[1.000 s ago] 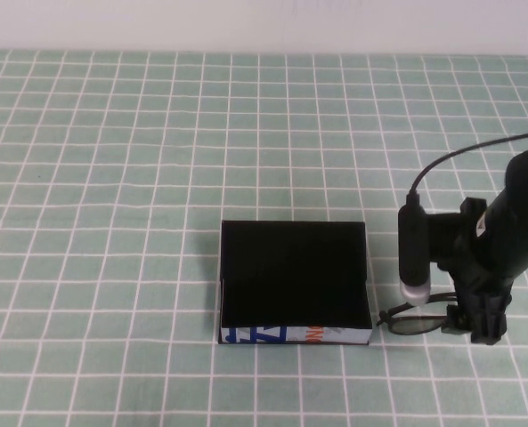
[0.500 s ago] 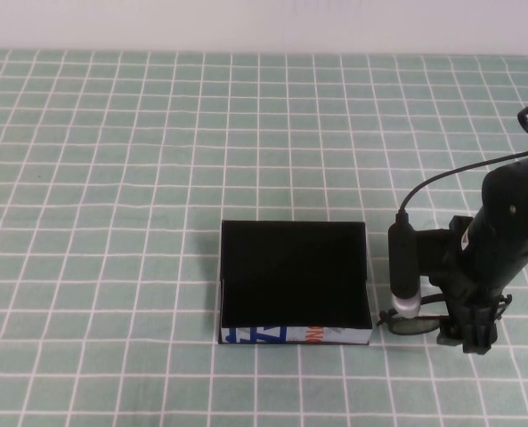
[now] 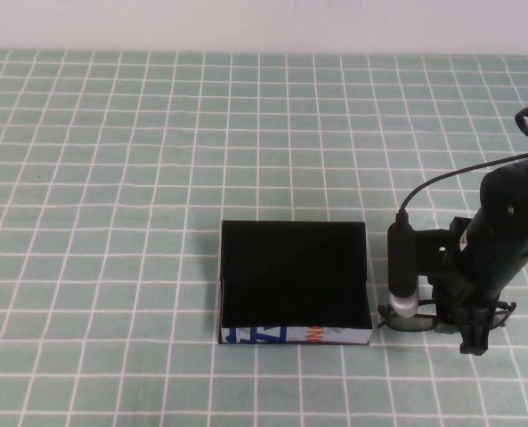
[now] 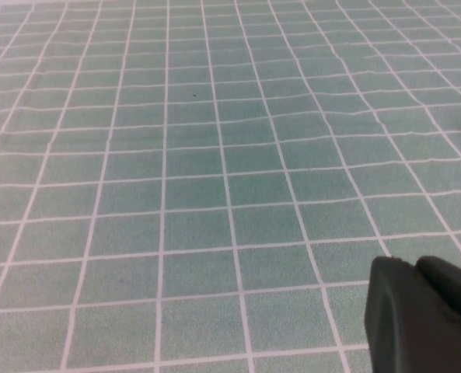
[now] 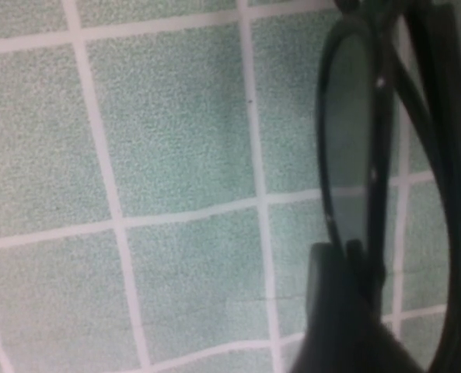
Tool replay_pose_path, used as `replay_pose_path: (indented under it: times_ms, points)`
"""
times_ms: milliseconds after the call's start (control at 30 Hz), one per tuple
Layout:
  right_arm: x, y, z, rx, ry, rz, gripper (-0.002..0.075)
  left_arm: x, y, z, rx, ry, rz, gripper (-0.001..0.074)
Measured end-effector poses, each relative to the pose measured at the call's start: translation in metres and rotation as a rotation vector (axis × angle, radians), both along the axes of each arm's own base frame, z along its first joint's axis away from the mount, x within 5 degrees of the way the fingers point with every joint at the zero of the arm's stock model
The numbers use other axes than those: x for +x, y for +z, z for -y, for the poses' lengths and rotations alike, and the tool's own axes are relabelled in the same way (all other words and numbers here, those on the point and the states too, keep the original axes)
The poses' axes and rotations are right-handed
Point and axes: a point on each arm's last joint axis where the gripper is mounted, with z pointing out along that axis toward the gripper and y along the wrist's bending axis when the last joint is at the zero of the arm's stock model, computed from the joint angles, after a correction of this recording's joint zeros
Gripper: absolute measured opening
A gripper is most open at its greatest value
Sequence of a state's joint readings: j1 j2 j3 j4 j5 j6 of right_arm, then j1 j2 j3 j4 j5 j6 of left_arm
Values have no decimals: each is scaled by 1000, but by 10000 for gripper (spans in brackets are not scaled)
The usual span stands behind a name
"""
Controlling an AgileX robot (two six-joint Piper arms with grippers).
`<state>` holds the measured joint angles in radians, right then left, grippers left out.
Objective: Return glasses to glasses case
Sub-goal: Pick up the glasses from the table
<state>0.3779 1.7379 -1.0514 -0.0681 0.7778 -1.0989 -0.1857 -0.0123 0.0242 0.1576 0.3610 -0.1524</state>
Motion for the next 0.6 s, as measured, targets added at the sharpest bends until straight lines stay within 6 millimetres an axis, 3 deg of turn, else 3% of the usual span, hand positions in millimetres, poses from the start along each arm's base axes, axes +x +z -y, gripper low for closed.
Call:
replay_pose_path:
  times_ms: [167, 467, 600]
  points:
    - [0, 0, 0, 0, 0, 0, 267, 0, 0, 0, 0, 0, 0, -2]
    - [-2, 0, 1, -8, -1, -22, 258, 0, 0, 0, 0, 0, 0, -2]
    - [-5, 10, 2, -3, -1, -8, 257, 0, 0, 0, 0, 0, 0, -2]
